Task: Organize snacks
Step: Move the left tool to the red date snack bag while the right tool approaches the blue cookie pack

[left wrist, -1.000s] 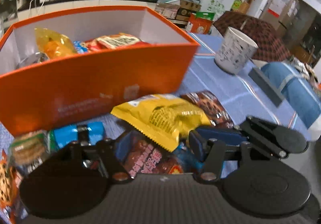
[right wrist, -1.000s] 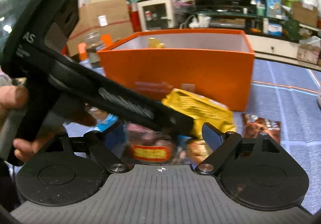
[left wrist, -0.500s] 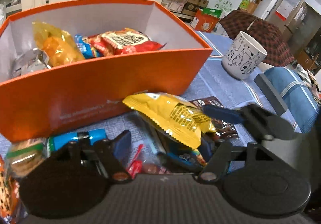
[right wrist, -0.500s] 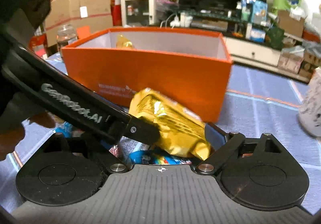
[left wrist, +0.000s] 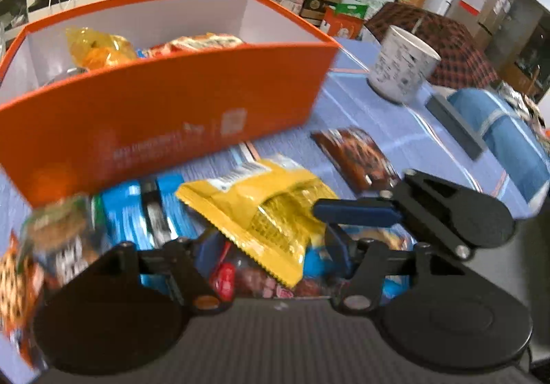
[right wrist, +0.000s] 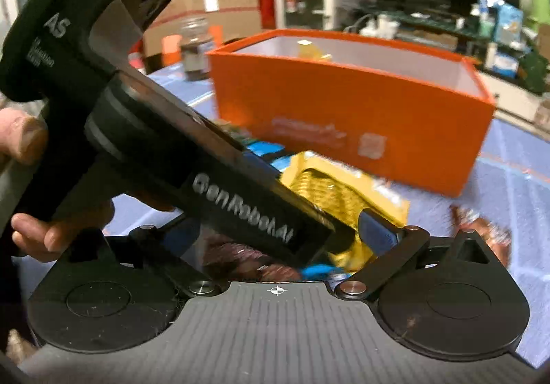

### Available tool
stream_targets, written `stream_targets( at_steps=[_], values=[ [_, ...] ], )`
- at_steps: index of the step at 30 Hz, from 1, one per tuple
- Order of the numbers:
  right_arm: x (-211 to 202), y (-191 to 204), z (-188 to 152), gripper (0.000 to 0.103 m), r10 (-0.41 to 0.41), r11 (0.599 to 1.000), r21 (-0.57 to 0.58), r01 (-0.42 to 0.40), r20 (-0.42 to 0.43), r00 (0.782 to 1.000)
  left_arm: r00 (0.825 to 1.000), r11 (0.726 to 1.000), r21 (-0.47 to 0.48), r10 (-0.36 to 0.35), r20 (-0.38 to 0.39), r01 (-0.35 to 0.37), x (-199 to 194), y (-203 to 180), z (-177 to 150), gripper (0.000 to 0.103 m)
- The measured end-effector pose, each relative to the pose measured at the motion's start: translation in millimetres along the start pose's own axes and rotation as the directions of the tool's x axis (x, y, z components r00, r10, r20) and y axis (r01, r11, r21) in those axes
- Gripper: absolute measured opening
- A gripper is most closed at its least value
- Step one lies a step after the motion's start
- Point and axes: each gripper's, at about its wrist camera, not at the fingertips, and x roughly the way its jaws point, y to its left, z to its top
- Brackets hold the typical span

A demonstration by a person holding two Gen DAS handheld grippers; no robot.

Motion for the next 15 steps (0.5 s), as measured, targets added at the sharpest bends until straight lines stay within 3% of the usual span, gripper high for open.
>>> stream_targets(
  at_steps=[5, 12, 13, 15],
  values=[
    [-17, 27, -20, 0.090, 0.073, 0.997, -0.006, -0.073, -0.042, 0.996, 0.999, 0.999, 0.024, 0.044, -0.016, -0.043, -16, -23, -36, 0.055],
    [-39, 52, -33, 0.087, 0.085, 0.995, -0.045, -0.086, -0.034, 0.996, 0.997, 0.997, -0.014, 0.077, 0.002, -0.077, -41, -36, -69, 0.055],
    [-45, 56, -36, 0.087, 0.058, 0.997, -0.049, -0.059, -0.022, 0.998, 0.996, 0.996, -0.012, 0.085, 0.007, -0.085, -46, -38, -72, 0.055],
    [-58, 60, -38, 0.087, 0.021, 0.999, -0.029, -0.021, 0.008, 1.000, 0.995, 0.995, -0.014, 0.103, 0.016, -0.103, -54, -41, -76, 0.067]
  ],
)
